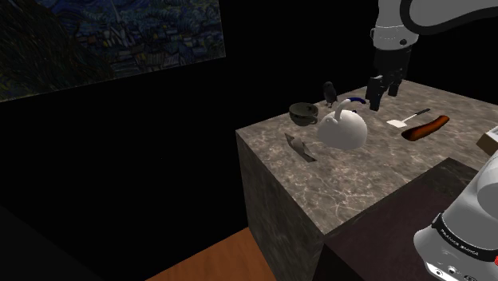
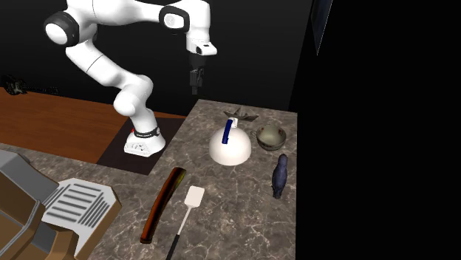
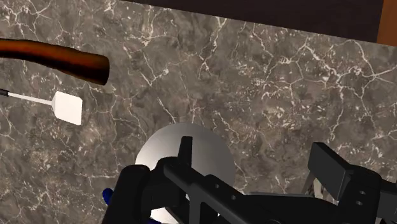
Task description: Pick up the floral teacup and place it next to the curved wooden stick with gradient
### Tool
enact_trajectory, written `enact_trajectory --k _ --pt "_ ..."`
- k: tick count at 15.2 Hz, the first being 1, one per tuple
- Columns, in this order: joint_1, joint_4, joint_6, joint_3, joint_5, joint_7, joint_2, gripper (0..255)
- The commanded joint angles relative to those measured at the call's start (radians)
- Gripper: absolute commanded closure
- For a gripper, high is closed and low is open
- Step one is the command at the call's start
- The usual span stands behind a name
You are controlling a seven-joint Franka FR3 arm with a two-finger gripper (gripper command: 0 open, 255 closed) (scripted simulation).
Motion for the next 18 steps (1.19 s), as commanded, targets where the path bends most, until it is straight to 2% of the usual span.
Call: enact_trajectory --k 1,10,18 --pt "0.000 0.000 0.000 0.000 0.000 0.000 0.000 0" --pt "-0.020 0.137 0.214 0.022 -0.024 0.064 0.355 0" --pt "-0.032 0.349 0.317 0.036 -0.064 0.120 0.675 0"
